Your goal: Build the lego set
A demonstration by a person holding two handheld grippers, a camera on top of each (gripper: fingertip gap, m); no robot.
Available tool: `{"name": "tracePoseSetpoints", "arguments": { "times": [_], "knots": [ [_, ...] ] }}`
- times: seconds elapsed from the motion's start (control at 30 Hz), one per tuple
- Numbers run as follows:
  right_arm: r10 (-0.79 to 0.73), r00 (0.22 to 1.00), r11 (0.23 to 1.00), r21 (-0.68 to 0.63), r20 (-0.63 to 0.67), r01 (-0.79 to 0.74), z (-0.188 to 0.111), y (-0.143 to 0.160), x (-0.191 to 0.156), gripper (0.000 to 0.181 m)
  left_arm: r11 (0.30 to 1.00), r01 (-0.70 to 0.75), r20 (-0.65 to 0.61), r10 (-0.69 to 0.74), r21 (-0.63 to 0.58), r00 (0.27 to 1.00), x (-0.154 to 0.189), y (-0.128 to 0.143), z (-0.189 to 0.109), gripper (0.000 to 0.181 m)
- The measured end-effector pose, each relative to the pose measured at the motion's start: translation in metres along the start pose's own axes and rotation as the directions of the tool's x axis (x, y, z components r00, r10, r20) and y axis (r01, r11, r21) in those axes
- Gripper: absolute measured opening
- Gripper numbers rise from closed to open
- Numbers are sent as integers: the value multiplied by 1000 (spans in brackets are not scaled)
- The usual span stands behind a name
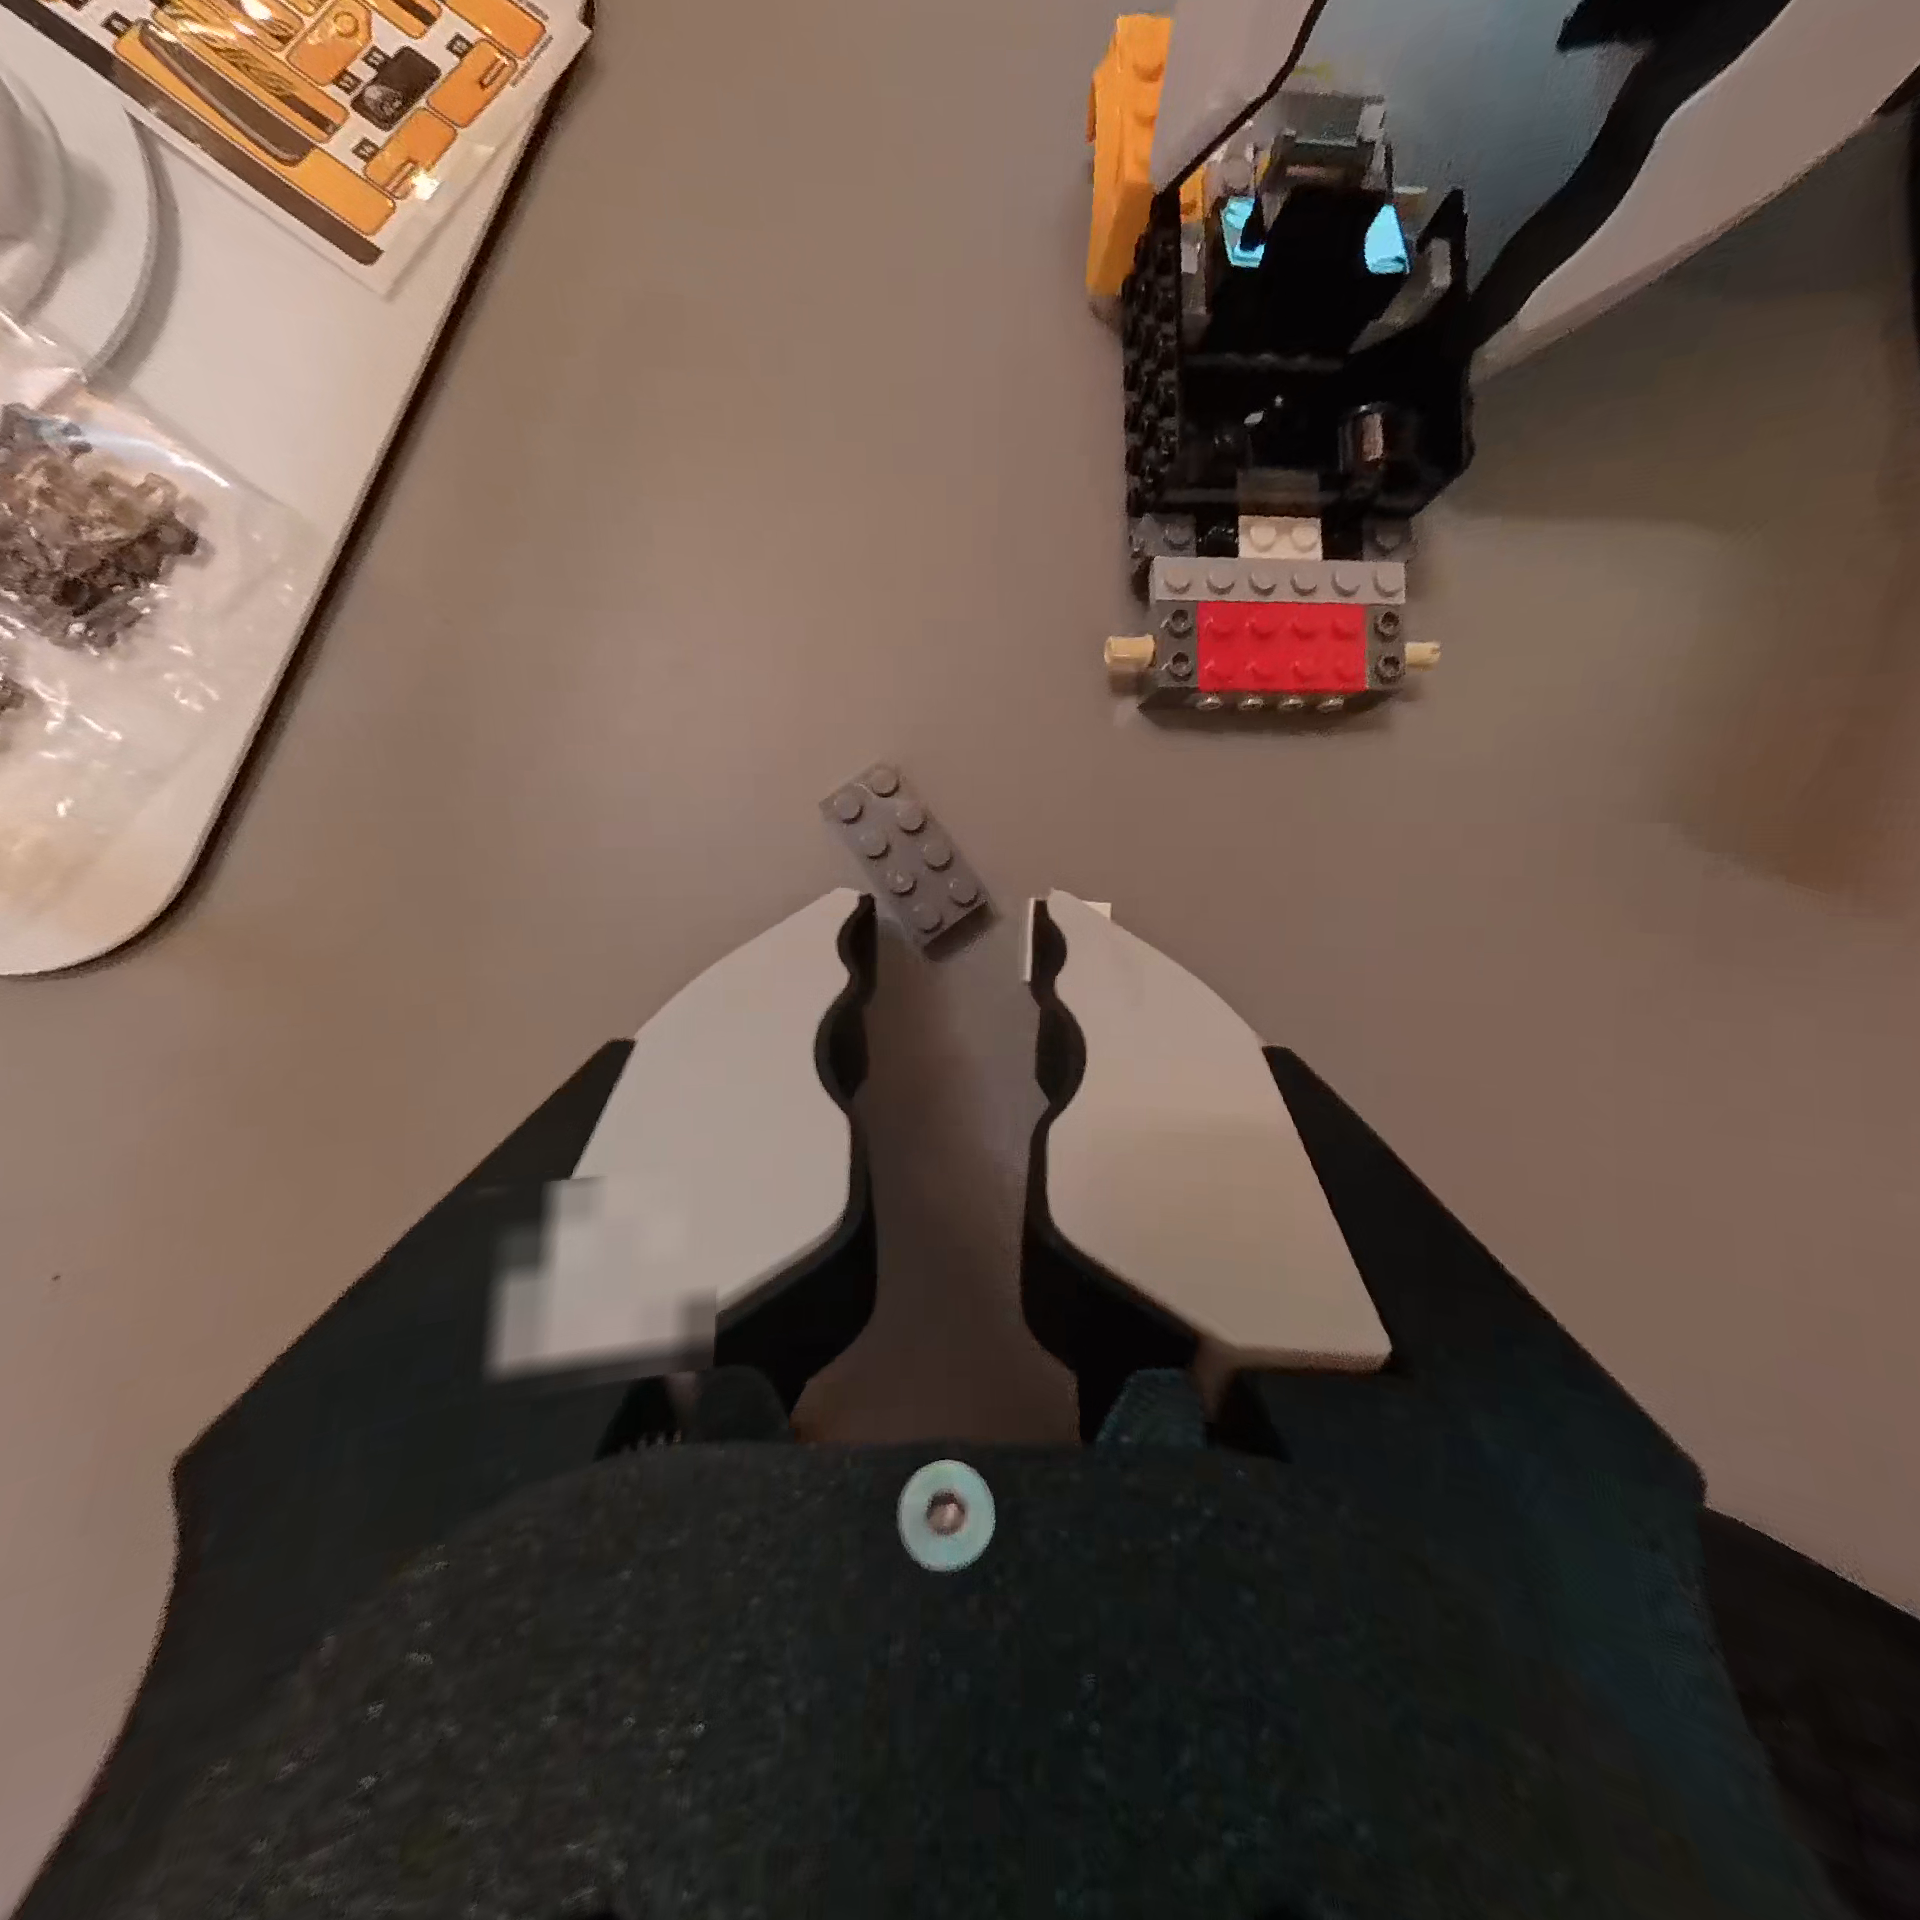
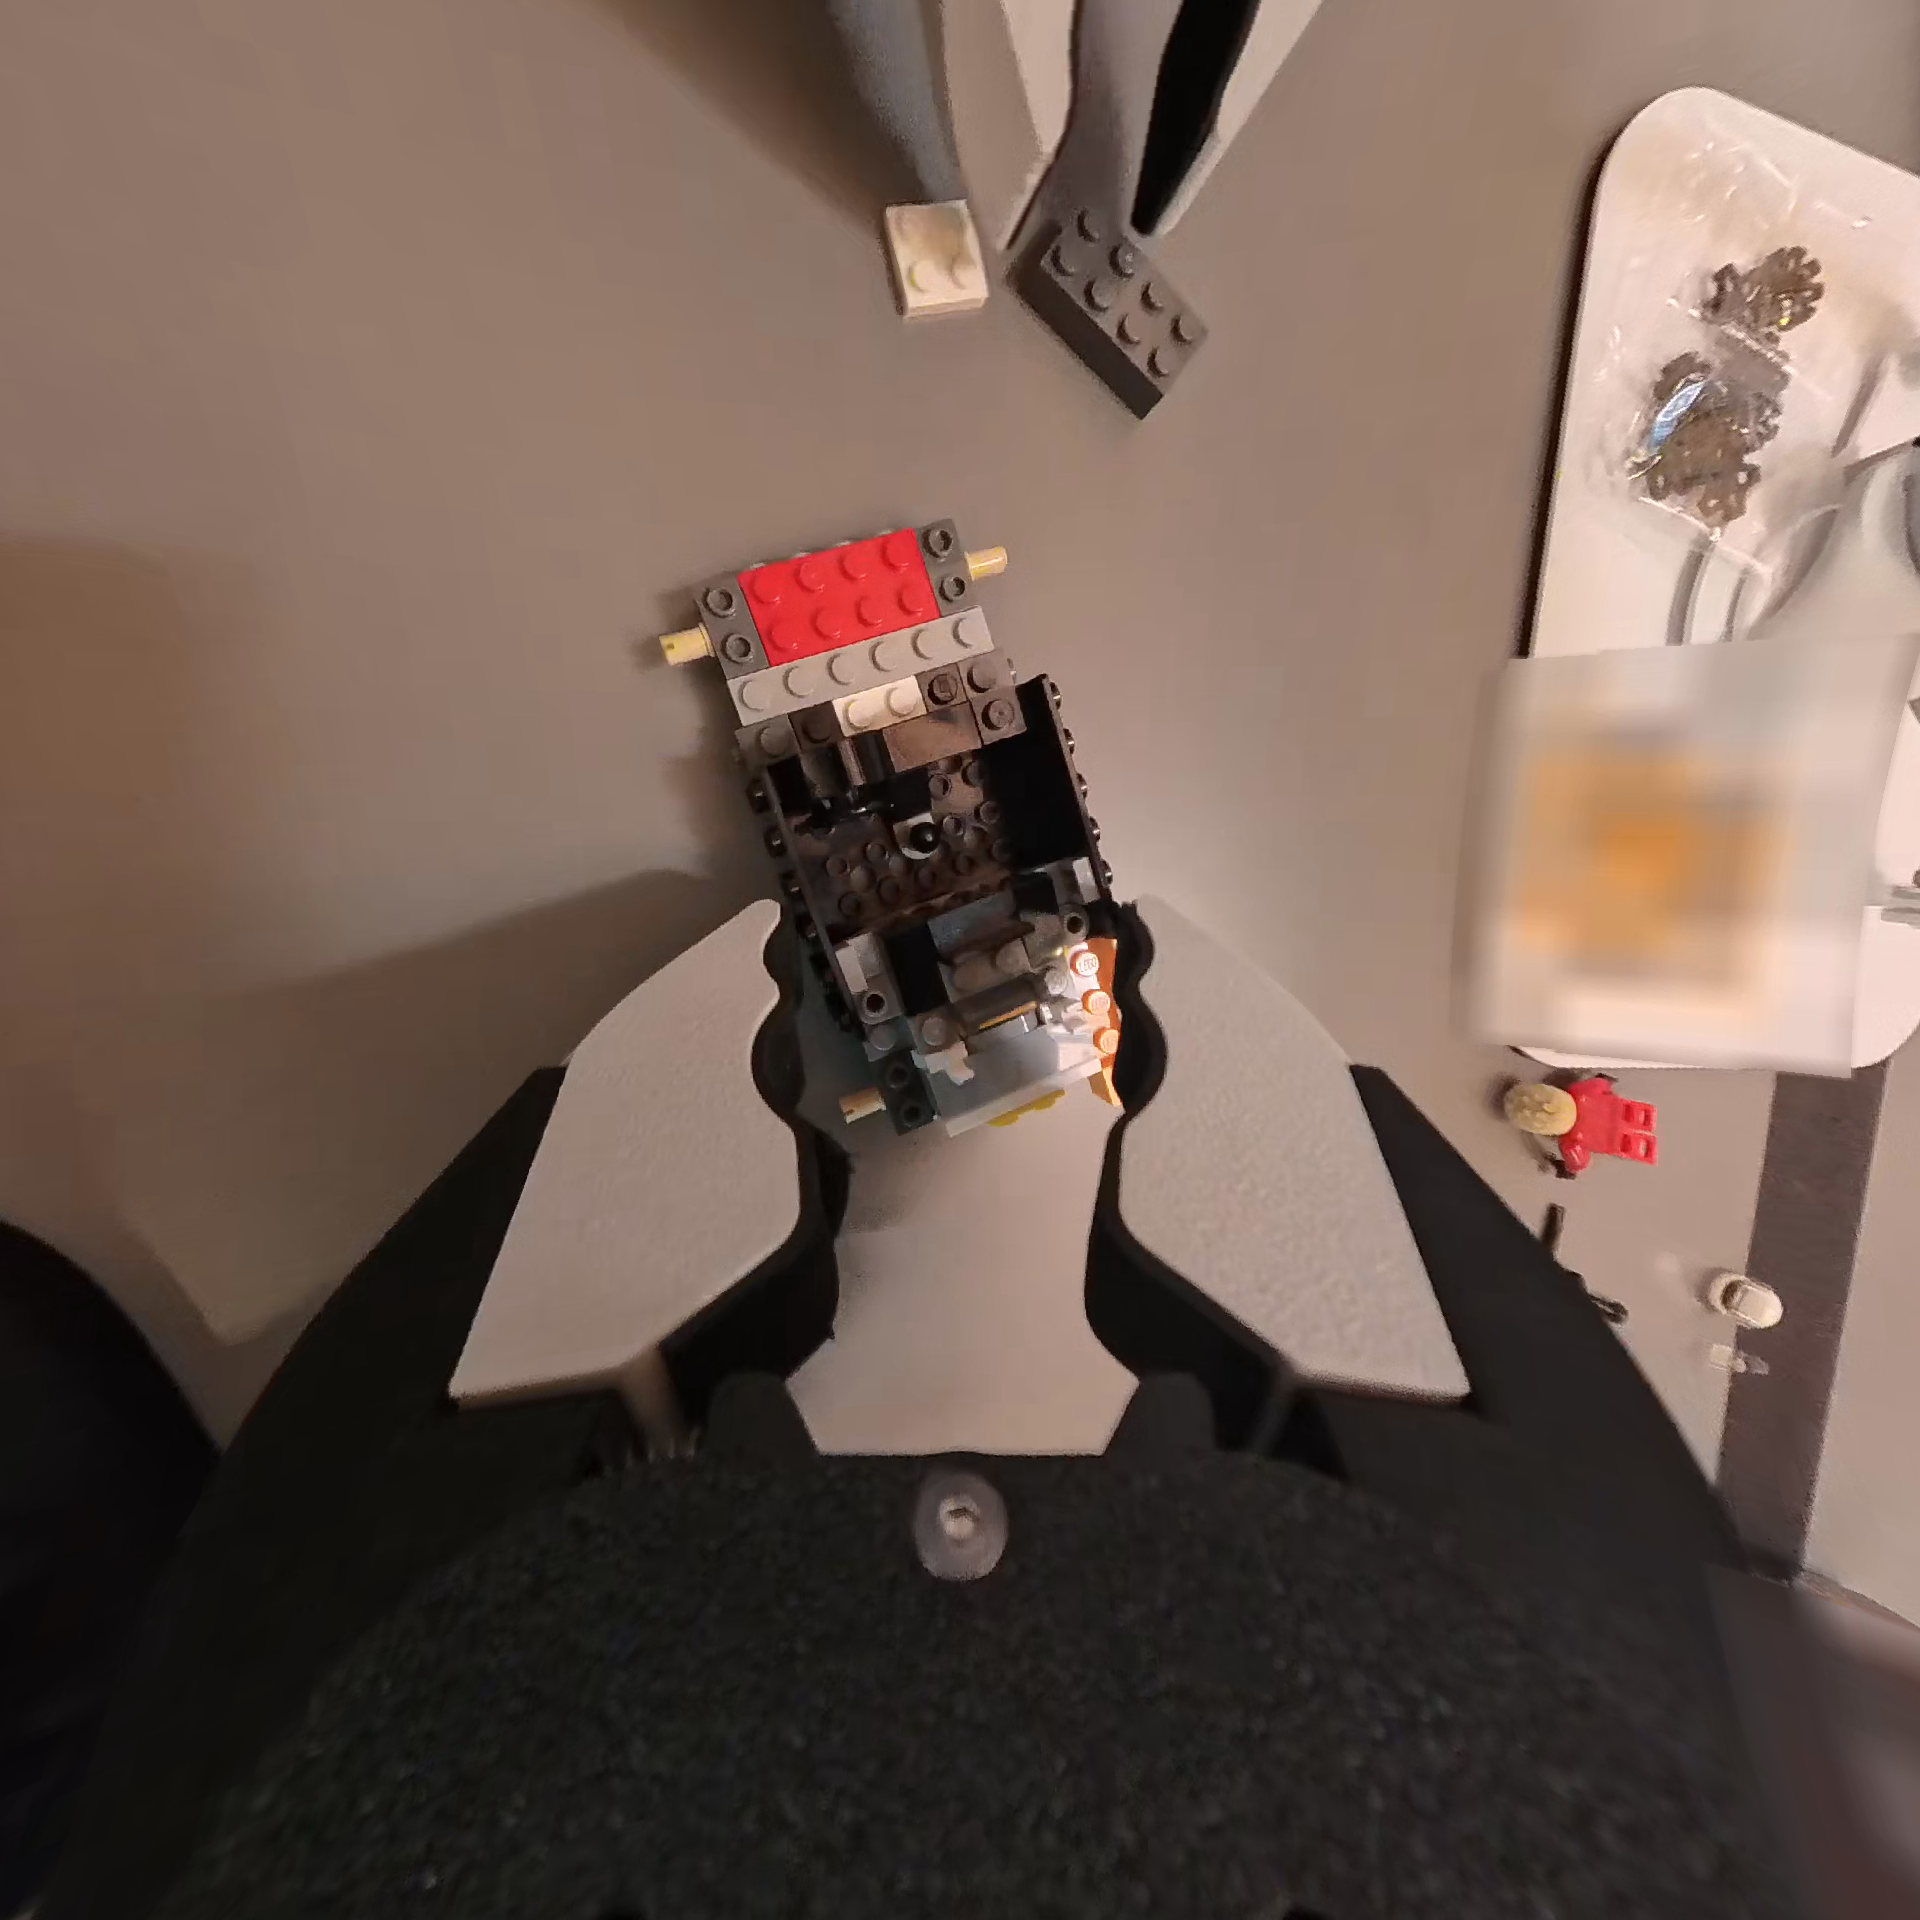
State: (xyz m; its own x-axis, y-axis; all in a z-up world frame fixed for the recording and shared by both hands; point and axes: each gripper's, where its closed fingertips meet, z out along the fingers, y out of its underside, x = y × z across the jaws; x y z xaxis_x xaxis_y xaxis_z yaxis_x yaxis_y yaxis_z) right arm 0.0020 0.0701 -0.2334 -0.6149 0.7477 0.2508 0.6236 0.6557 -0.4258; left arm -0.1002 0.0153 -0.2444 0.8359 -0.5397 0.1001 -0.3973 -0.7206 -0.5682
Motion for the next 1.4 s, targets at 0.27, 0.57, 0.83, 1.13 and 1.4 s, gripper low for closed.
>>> {"name": "tracePoseSetpoints", "arguments": {
  "times": [0.27, 0.57, 0.83, 1.13, 1.4],
  "knots": [
    [37, 999, 998, 59, -34, -35, 1, -6, -4, 58, 999, 35, 10, -35, 13, 999, -4, -7, 13, 19],
    [155, 982, 974, 184, -107, -134, -20, -27, 4, 59, 984, -157, -117, 166, 78, 979, 50, 4, -32, 18],
    [-16, 998, 981, 193, 62, 4, 12, -88, -8, 44, 957, -290, -186, 281, -24, 942, 100, 40, -5, 20],
    [-113, 961, 994, 38, 253, 107, 64, -100, -3, 28, 978, -194, -90, 201, 78, 976, 88, 47, -27, 34],
    [-70, 969, 992, 118, 238, 43, 44, -106, -20, 13, 975, -194, -92, 203, 105, 975, 93, 48, -16, 34]
  ]
}}
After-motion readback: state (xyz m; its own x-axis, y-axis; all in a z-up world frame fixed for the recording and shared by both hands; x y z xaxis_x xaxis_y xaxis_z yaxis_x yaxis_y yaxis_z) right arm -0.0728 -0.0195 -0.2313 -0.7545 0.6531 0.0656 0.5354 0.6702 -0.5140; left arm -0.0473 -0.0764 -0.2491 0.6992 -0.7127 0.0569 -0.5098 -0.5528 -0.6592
